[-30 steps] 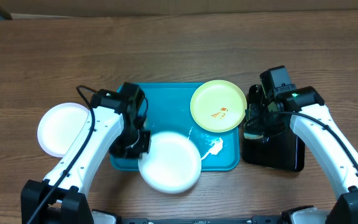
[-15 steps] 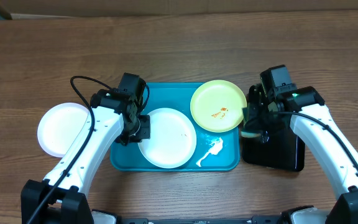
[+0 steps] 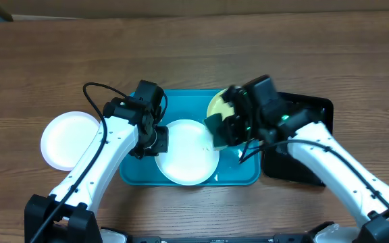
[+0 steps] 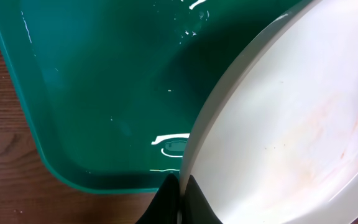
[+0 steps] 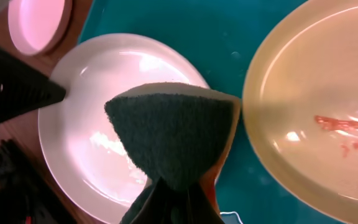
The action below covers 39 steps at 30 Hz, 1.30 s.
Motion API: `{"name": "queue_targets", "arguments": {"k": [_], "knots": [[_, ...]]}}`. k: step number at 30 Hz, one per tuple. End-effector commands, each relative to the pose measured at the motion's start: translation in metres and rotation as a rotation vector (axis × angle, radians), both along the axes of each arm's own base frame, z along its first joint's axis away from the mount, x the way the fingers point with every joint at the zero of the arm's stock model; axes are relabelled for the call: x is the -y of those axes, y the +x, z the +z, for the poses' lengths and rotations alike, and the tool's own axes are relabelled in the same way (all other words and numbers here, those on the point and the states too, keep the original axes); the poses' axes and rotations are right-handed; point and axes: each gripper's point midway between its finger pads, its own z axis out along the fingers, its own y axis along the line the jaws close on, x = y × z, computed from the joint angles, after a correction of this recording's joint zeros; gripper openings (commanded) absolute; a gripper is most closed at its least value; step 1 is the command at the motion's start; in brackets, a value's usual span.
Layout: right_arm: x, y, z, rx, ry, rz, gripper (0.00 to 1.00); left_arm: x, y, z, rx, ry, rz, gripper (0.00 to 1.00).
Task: Clean dirty plates on tray and stack at the side
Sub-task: 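Scrub the white plate again with the sponge in right gripper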
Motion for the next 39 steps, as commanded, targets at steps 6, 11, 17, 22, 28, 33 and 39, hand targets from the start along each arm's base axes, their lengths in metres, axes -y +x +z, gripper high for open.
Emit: {"name": "queue_targets", "arguments": {"k": [6, 11, 17, 22, 28, 33, 39], "knots": [[-0.025, -0.015, -0.031, 0.039, -0.139, 0.086, 0.04, 0.005, 0.0, 0.0, -0.001, -0.025, -0.023, 0.04], [-0.03, -0.017, -0.047, 0.035, -0.185, 0.101, 0.04, 0.005, 0.0, 0.0, -0.001, -0.026, -0.023, 0.04], [-0.031, -0.016, -0.062, 0.011, -0.204, 0.101, 0.04, 0.005, 0.0, 0.0, 0.0, -0.026, -0.023, 0.04], [-0.034, -0.015, -0.075, -0.009, -0.212, 0.106, 0.04, 0.005, 0.0, 0.0, 0.0, -0.026, -0.023, 0.04], [-0.053, -0.023, -0.076, -0.048, -0.128, 0.156, 0.04, 0.006, 0.002, 0.0, 0.007, -0.029, -0.023, 0.04], [-0.065, -0.023, -0.069, -0.044, -0.058, 0.181, 0.04, 0.009, 0.002, 0.0, 0.006, -0.047, -0.025, 0.04], [-0.039, -0.006, -0.081, -0.041, -0.198, -0.026, 0.04, -0.001, 0.005, 0.0, 0.02, 0.007, -0.018, 0.04]]}}
